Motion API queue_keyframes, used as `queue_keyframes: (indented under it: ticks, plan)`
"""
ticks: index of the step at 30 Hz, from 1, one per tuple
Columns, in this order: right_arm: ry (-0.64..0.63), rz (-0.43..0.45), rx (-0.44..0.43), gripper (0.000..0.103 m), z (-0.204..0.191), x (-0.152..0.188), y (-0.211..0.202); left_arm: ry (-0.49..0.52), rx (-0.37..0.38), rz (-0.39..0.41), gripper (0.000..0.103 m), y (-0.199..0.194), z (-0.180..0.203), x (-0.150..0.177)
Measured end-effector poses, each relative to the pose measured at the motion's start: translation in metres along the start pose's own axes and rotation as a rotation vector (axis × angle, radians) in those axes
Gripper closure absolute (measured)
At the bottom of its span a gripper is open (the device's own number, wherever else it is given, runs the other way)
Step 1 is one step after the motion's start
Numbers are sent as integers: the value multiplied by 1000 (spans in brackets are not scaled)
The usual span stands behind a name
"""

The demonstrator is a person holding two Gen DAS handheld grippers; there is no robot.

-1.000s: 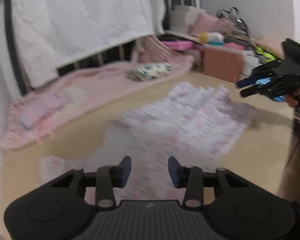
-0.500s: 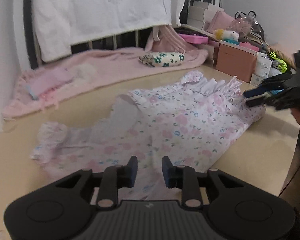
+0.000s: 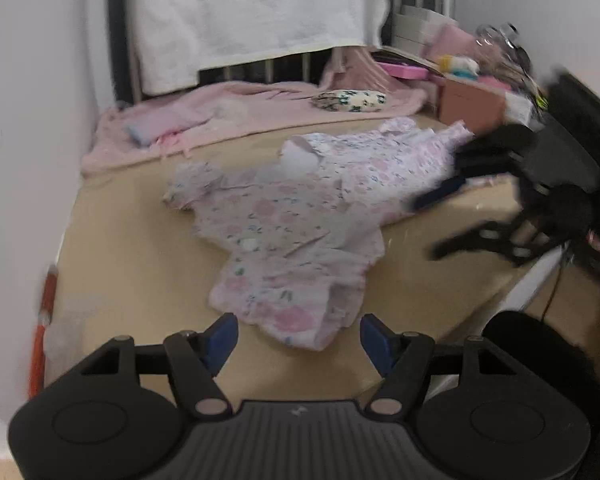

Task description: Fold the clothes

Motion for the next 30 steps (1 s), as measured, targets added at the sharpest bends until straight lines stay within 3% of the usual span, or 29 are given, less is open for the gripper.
queue_keyframes:
  ticks: [2, 3, 4, 6, 9, 11, 13, 15, 17, 19, 20, 22, 24, 27, 30]
  plan:
    - [-35, -32, -3, 63, 2, -8, 21, 21, -19, 2, 52, 5, 4, 3]
    - [-53, -48, -5, 64, 3, -12, 32, 10, -21, -12, 81, 9, 3, 4]
    - [-55, -62, -16, 64, 4, -14, 38, -8, -21, -31, 102, 13, 0, 6]
    - [-46, -86, -45, 67, 8, -14, 47, -82, 10, -35, 100, 16, -12, 6]
    - [31, -67, -62, 97, 21, -20, 51, -212, 50, 21, 101, 13, -33, -5]
    - [139, 19, -63, 98, 37, -23, 42, -353, 69, 90, 101, 9, -51, -25]
    - [268, 68, -42, 98, 61, -25, 38, -491, 24, 143, 101, 14, -66, -50]
    - [401, 74, 9, 97, 90, -24, 41, -567, -87, 143, 95, 30, -70, -72]
    - [476, 25, 71, 79, 108, -18, 48, -552, -223, 127, 86, 47, -64, -86]
    - [515, -3, 137, 69, 120, -12, 48, -504, -303, 120, 82, 58, -51, -95]
    - [514, 18, 165, 66, 120, -10, 35, -473, -307, 124, 79, 59, -44, -97]
    - [506, 59, 240, 65, 119, -3, 0, -390, -301, 133, 60, 62, -25, -98]
    - [468, 52, 337, 62, 116, 12, -36, -284, -285, 123, 55, 69, -5, -98]
    - [433, -31, 433, 62, 110, 44, -72, -199, -244, 76, 55, 92, 17, -94]
    - [430, -54, 427, 54, 97, 71, -94, -157, -242, -2, 55, 115, 28, -90]
Point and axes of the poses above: each gripper's, at about its wrist camera, not at the fingertips, and y roughly the way its jaws point, z to its right, x to its underside, the point moved 4 cm from there along y, roughly the way its jaws point, and after that the axes turned 8 degrees about -x, right-handed, at the moved point
